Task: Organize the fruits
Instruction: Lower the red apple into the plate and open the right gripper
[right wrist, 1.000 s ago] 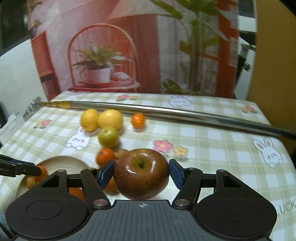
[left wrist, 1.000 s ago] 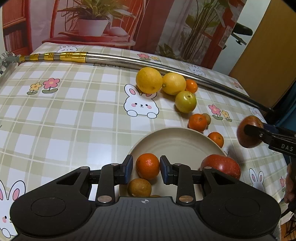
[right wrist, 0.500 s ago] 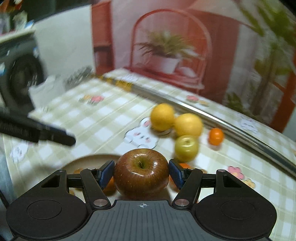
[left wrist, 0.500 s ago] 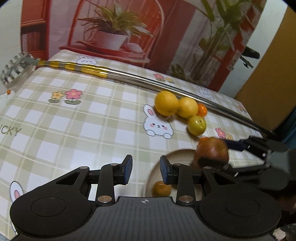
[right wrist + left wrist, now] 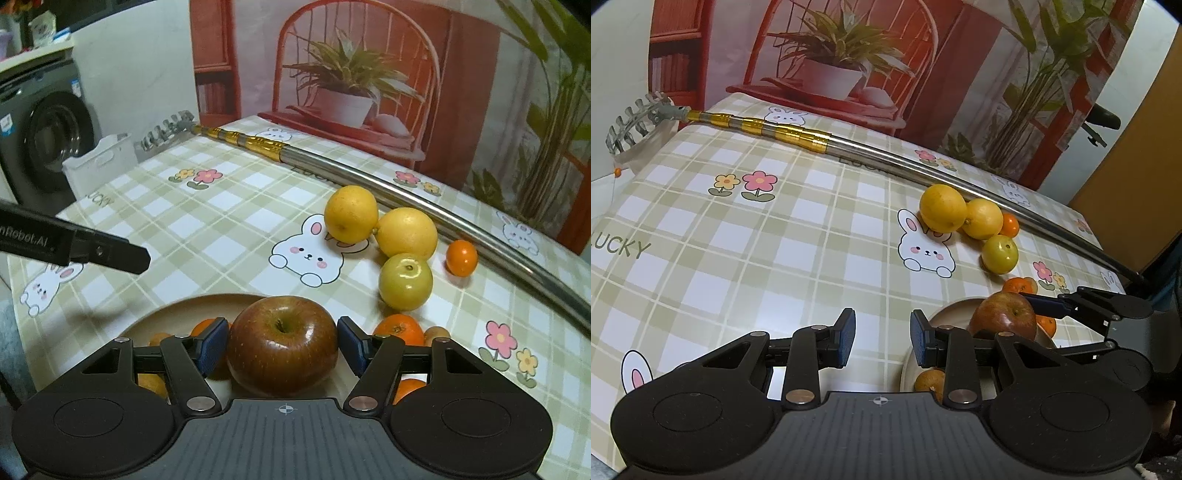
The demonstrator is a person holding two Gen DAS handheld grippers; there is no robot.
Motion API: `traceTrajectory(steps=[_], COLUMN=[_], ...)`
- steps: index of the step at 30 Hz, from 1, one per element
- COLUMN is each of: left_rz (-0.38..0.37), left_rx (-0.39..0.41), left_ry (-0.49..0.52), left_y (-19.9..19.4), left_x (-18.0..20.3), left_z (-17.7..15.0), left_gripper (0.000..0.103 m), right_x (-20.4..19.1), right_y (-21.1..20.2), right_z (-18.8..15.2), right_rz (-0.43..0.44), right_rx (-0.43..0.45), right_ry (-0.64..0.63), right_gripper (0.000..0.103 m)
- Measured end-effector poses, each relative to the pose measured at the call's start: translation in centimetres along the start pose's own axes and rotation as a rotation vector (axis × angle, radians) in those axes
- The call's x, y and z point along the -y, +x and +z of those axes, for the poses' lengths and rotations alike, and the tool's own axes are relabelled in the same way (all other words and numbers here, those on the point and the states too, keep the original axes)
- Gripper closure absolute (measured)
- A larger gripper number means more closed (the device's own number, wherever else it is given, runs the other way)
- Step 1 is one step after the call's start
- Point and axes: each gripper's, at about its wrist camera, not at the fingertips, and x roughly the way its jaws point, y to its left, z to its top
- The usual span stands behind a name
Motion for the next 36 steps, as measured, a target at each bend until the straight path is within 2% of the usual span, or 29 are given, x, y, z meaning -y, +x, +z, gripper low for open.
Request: traceTrajectory(steps=[9,23,29,36], left_rz=[0.001,0.002,-0.004,-0.022], left_rx=[-0.006,-0.018,-0.025,-0.039], left_ry=[0.012,0.041,0.052,0.076], left_y=[0.0,0.1,0.2,0.4], left_x=[0.3,0.8,1.0,2.3], left_z=[-0.1,0.0,0.1,0.8], left_gripper=[0.069,0.068,0.068,0.068], right_x=[0.8,1.5,2.8,6.5], right_y=[-0.2,-2.4,-4.4,-6.7], right_z=[-0.3,-1.4,-2.1,-3.2], right_rz=[0.004,-0.008,-0.044,-0.126], right_rx=[0.003,0.058,0.1,0.142], right_ry=[0.068,0.151,0.197,0.304], right_gripper=[0.041,0.041,0.041,0.042])
